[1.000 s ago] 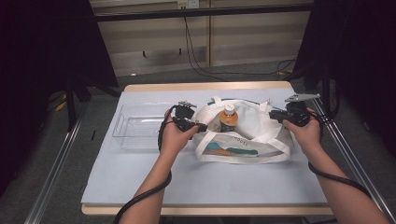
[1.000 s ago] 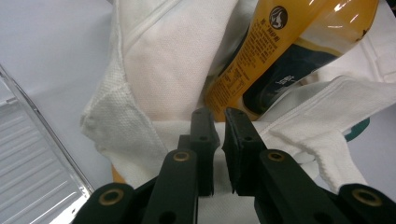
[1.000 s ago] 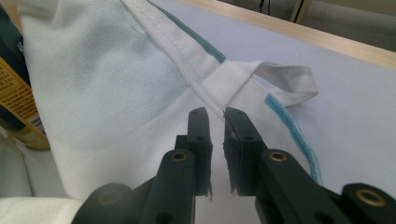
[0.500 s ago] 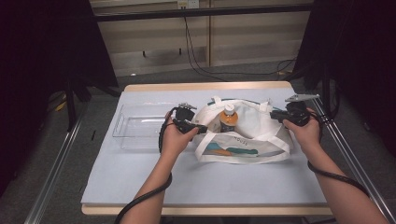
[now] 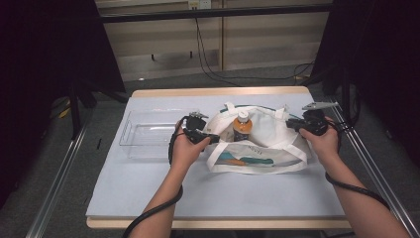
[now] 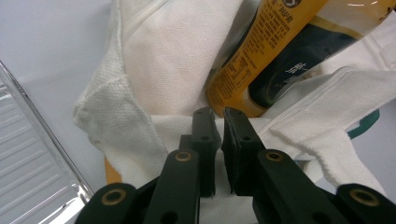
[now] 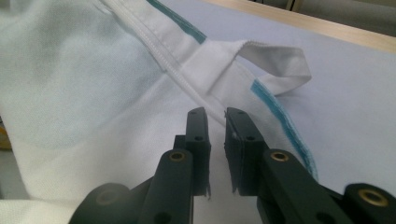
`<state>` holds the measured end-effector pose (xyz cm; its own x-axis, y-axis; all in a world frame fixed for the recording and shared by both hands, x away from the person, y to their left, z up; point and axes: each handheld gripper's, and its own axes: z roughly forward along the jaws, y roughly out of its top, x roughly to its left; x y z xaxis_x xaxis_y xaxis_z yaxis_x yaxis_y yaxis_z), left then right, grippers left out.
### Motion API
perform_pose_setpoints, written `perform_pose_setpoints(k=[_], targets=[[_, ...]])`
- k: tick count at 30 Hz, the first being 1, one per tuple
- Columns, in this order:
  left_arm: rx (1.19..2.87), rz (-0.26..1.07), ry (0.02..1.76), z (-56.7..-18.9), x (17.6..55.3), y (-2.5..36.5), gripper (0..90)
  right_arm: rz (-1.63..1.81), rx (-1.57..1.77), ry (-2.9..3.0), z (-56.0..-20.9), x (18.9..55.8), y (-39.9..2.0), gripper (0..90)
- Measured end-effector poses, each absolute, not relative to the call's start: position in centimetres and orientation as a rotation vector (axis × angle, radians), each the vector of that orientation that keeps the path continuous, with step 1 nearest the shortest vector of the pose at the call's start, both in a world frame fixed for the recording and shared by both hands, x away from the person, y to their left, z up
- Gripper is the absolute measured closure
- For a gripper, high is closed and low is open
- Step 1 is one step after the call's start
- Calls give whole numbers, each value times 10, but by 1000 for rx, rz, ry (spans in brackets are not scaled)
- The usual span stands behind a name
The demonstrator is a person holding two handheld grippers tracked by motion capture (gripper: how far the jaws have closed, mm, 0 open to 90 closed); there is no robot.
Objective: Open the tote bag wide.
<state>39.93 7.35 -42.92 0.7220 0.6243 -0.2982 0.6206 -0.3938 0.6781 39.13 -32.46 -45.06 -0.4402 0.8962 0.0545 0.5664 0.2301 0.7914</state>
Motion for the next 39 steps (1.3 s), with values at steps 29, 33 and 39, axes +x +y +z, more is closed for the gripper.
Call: perform_pose_setpoints(k=[29,33,39], targets=[[2104,21,949,-440,395,73,853,1082,1335,2093,-455,386,-327,774],[2098,13,951,-437,396,72,843,1082,1331,2093,-455,383,-326,747],[2104,3,944,-431,398,72,820,1084,1307,2105,-450,379,-324,698]])
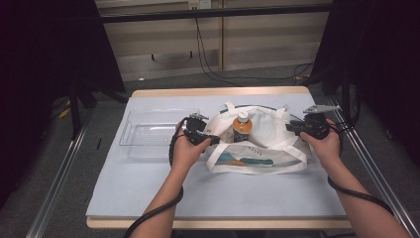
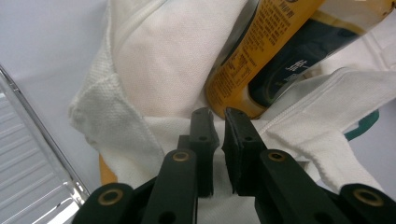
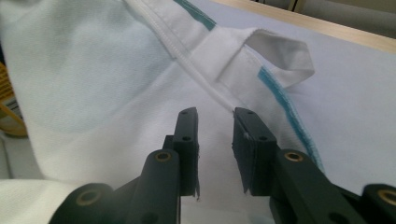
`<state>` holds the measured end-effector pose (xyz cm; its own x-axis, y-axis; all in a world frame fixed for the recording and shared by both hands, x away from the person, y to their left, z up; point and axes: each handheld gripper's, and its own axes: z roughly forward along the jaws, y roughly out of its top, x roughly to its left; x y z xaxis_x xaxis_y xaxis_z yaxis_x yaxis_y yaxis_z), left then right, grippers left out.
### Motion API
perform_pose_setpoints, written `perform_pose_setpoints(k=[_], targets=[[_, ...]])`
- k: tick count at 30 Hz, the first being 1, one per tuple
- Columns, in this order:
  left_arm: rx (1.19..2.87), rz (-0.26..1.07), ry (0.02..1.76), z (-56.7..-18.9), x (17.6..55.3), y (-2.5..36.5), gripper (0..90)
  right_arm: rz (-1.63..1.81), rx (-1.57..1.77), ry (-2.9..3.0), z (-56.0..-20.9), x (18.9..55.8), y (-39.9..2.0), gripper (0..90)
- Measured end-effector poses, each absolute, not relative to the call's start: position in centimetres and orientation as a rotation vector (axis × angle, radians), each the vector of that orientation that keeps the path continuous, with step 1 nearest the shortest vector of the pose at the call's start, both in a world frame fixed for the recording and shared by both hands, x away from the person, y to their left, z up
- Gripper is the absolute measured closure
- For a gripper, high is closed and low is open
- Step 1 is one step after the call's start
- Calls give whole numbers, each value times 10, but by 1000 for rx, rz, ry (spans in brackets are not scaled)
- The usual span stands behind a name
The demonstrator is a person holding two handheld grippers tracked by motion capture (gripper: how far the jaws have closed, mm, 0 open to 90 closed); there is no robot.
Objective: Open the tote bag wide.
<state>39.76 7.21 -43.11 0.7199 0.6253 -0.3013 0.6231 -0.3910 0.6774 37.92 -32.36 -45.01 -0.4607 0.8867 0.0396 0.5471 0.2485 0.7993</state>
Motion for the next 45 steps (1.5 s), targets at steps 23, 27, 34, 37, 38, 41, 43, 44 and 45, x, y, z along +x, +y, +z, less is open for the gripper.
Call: perform_pose_setpoints(k=[23,27,34,37,38,41,43,44,45], targets=[[2066,26,935,-413,402,65,735,1134,1291,2127,-436,359,-312,427],[2065,37,927,-409,403,62,721,1136,1299,2124,-437,360,-312,430],[2052,27,931,-404,404,63,726,1128,1294,2133,-436,360,-310,427],[2056,-6,919,-404,399,60,744,1132,1288,2131,-436,360,-310,425],[2060,-7,913,-404,397,59,754,1131,1287,2134,-436,359,-310,422],[2066,-17,898,-405,392,55,801,1129,1288,2134,-437,359,-309,416],[2060,-24,892,-407,388,54,824,1135,1288,2132,-438,358,-309,401],[2054,-37,884,-409,386,53,824,1133,1290,2133,-439,358,-309,393],[2058,-45,879,-411,384,52,829,1131,1288,2133,-439,358,-308,383]])
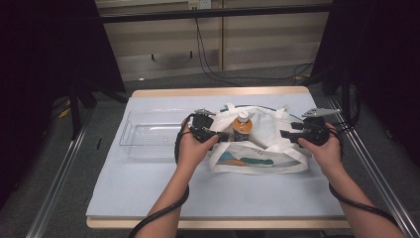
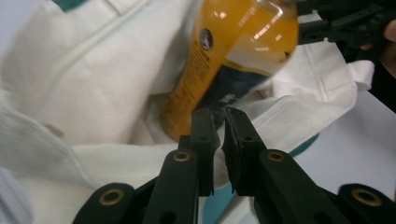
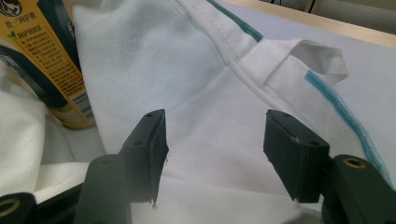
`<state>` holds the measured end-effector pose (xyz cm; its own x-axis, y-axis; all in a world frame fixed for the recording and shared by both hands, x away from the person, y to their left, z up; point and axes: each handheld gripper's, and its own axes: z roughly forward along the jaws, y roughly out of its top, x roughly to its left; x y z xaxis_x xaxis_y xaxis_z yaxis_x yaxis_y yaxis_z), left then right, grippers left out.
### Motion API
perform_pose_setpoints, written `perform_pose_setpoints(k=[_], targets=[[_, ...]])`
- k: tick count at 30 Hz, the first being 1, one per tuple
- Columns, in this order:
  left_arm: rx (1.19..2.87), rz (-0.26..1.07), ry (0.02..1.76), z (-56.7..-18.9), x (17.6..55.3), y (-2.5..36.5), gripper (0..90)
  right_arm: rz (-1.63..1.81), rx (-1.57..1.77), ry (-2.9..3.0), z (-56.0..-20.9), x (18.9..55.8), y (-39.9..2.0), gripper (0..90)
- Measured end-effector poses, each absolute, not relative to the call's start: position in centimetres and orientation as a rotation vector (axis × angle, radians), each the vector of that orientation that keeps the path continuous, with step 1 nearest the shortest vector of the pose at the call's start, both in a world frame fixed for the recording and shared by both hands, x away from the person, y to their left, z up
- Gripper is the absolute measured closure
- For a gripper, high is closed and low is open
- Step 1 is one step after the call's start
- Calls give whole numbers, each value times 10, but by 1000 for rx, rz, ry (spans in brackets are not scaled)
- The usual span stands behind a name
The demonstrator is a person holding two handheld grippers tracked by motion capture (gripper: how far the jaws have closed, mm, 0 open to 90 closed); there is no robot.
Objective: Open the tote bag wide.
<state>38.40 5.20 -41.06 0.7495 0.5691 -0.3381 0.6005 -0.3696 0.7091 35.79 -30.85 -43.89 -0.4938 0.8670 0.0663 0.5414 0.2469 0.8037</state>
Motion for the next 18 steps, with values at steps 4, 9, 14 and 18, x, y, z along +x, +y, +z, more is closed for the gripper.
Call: perform_pose_setpoints(k=[4,9,14,18], targets=[[2056,-63,873,-420,378,52,839,1133,1297,2128,-440,357,-308,361],[2047,-75,868,-430,373,56,843,1128,1290,2128,-440,356,-306,337],[2046,-86,872,-437,370,57,849,1122,1290,2120,-442,354,-303,308],[2056,-82,869,-440,369,58,851,1119,1299,2117,-443,352,-301,289]])
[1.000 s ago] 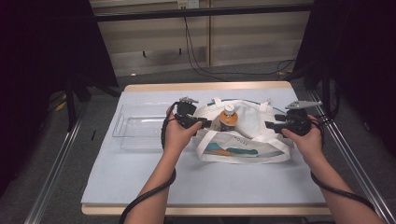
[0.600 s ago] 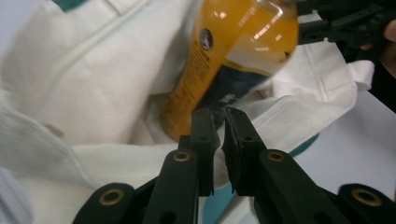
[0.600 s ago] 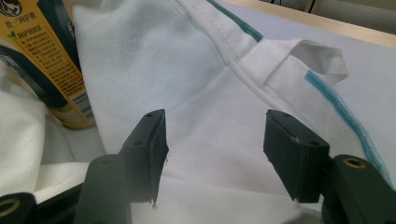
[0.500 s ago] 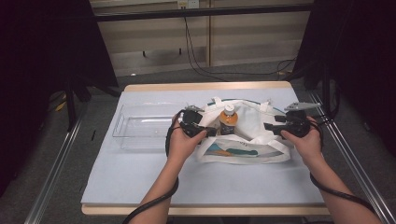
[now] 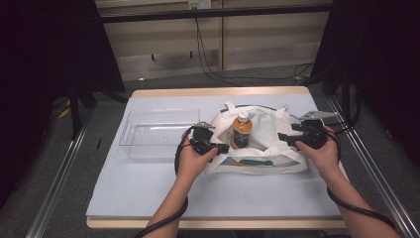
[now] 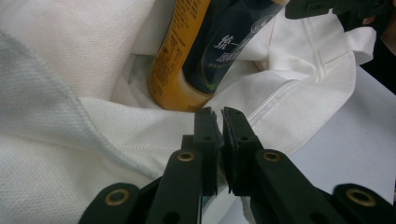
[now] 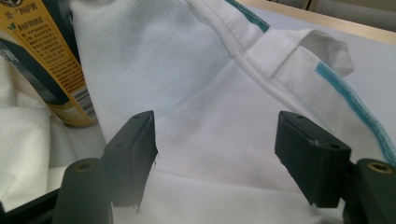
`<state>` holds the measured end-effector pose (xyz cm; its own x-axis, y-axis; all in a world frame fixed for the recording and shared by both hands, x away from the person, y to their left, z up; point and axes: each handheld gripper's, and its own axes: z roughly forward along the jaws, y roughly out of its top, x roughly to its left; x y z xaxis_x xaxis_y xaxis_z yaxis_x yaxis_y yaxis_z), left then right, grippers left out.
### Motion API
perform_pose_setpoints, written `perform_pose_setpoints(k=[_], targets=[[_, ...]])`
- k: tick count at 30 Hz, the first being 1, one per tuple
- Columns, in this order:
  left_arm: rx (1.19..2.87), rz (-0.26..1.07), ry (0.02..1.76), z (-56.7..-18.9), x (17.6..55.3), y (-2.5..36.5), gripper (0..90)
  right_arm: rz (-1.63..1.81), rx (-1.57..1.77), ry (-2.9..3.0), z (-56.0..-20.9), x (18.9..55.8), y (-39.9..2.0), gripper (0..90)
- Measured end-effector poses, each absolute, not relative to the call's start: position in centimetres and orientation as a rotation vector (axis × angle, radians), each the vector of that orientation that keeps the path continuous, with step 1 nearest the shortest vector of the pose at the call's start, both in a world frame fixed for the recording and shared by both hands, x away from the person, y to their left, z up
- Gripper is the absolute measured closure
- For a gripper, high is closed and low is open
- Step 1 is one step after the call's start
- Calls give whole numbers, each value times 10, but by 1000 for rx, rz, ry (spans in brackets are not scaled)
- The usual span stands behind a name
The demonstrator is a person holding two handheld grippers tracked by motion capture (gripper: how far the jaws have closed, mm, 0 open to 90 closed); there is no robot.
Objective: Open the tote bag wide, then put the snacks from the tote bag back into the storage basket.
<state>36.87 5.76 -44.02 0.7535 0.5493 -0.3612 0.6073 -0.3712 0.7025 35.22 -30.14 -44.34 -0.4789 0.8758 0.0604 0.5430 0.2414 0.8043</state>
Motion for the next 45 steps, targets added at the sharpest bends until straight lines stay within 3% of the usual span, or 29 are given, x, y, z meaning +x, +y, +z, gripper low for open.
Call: perform_pose_setpoints(k=[6,10,14,21,24,29,45], targets=[[2056,-79,869,-438,370,57,847,1138,1308,2116,-443,351,-302,239],[2041,-75,876,-433,372,57,797,1138,1298,2119,-438,348,-297,153],[2063,-55,863,-425,376,56,738,1174,1305,2119,-433,343,-294,121],[2067,6,847,-412,381,54,624,1205,1281,2080,-427,332,-294,105],[2041,68,837,-407,385,54,470,1206,1292,2092,-423,333,-295,82],[2051,110,834,-400,390,50,357,1234,1318,2089,-410,331,-296,70],[2056,100,853,-392,394,35,221,1206,1329,2112,-409,328,-296,44]])
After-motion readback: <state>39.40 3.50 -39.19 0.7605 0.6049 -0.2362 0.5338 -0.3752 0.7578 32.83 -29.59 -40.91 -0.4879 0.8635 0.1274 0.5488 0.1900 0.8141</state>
